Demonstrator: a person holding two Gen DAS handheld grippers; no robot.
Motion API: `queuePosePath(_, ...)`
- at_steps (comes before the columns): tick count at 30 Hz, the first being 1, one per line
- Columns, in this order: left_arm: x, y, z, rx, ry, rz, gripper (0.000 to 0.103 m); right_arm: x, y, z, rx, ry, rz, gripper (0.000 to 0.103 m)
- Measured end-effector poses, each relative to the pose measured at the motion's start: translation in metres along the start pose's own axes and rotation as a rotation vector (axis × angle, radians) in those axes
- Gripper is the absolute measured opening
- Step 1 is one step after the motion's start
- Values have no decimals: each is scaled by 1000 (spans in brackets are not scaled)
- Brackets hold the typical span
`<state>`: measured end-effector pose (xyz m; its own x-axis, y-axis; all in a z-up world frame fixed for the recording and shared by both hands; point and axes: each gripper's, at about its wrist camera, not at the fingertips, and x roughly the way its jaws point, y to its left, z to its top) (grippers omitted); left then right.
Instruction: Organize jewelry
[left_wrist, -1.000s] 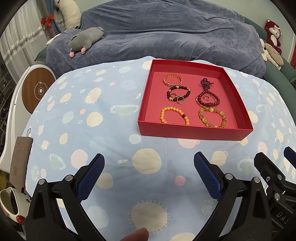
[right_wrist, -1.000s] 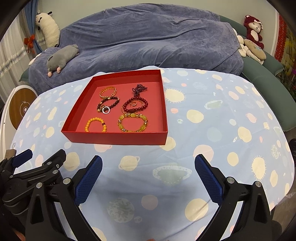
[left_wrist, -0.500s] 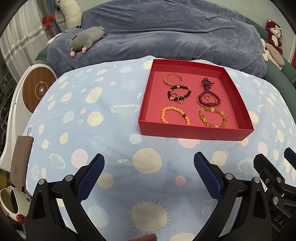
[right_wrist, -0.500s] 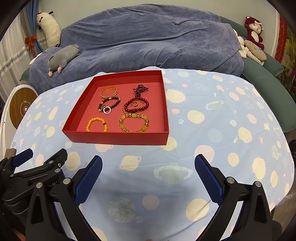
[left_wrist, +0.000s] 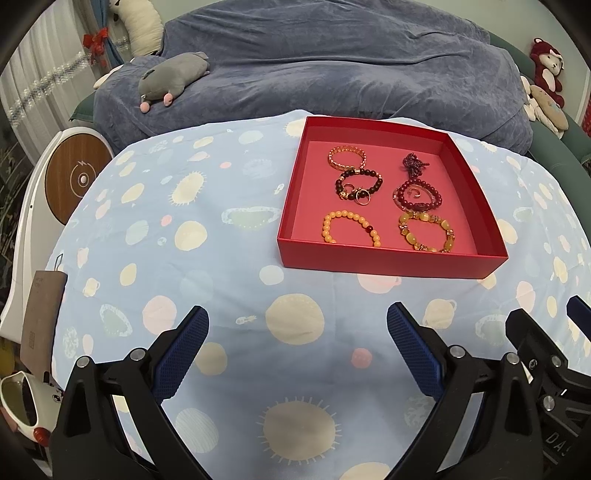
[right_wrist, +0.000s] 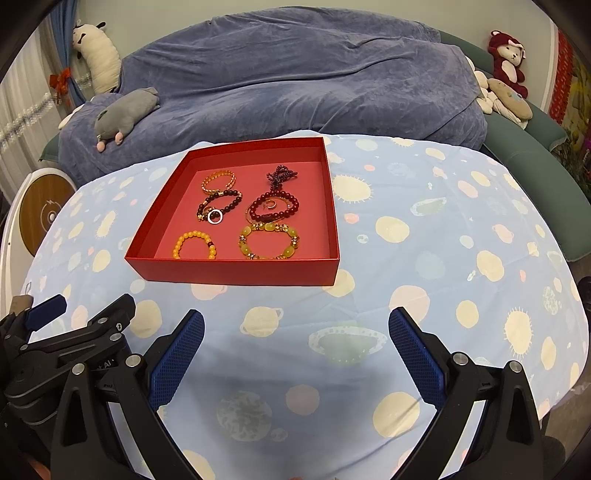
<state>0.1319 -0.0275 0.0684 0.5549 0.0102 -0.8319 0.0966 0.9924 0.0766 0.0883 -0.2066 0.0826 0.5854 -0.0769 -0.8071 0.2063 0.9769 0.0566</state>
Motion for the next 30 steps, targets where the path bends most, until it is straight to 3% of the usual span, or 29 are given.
queuePosePath(30, 1, 3, -1, -3, 2, 7, 93, 0, 2, -3, 0, -1, -4, 96)
